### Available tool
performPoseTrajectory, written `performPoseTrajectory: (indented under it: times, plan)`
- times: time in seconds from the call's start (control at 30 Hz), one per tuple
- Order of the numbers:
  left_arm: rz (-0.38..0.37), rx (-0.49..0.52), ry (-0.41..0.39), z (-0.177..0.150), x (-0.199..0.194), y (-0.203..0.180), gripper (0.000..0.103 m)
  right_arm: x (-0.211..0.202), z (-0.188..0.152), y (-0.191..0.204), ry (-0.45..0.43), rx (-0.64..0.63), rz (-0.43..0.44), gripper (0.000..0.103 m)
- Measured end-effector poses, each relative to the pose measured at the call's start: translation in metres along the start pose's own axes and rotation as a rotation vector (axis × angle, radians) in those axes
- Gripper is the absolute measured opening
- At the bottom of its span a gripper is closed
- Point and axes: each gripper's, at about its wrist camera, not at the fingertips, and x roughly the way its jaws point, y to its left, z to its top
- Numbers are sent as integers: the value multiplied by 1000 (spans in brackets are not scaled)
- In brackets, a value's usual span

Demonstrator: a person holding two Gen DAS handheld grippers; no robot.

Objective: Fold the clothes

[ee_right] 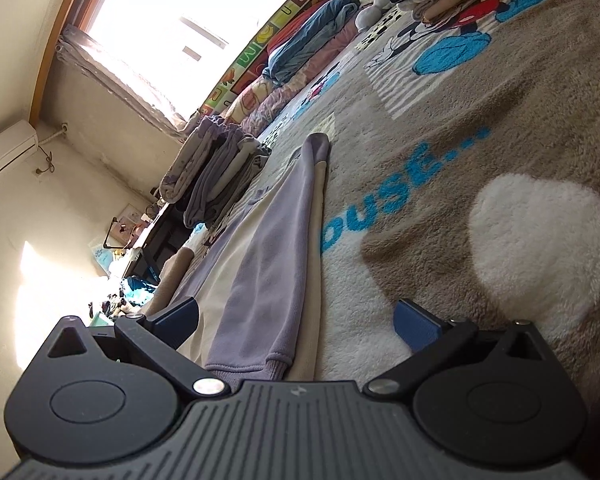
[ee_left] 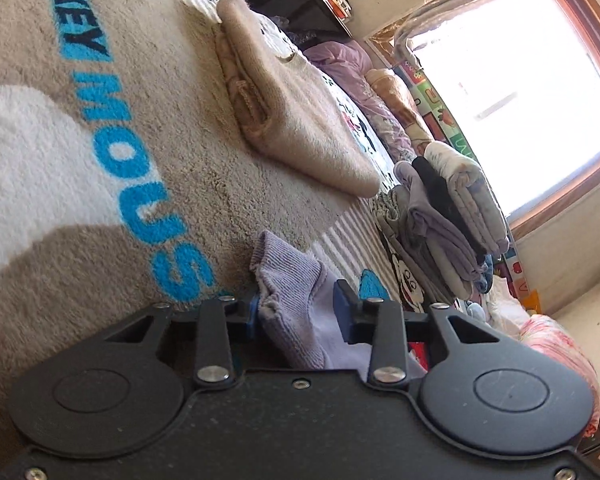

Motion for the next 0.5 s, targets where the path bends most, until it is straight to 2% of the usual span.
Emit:
performPoseTrajectory:
  times: [0.03,0.13,0.23,0.4,0.5]
  plan:
    - [-2,10,7,0,0,0,5,0,0,0,-2,1,0,103]
    - [-49,67,-5,-5,-7,-11,5,0,0,1,-11,5,1,103]
    - [-142,140,-19,-14,-18,-37,5,-2,2,-1,-36,23,19,103]
    - [-224,347,5,-53,-26,-100,5,-7,9,-4,-78,46,99,89]
    - [-268,493,50,-86,-23,-140,5,-6,12,0,-63,23,131,81]
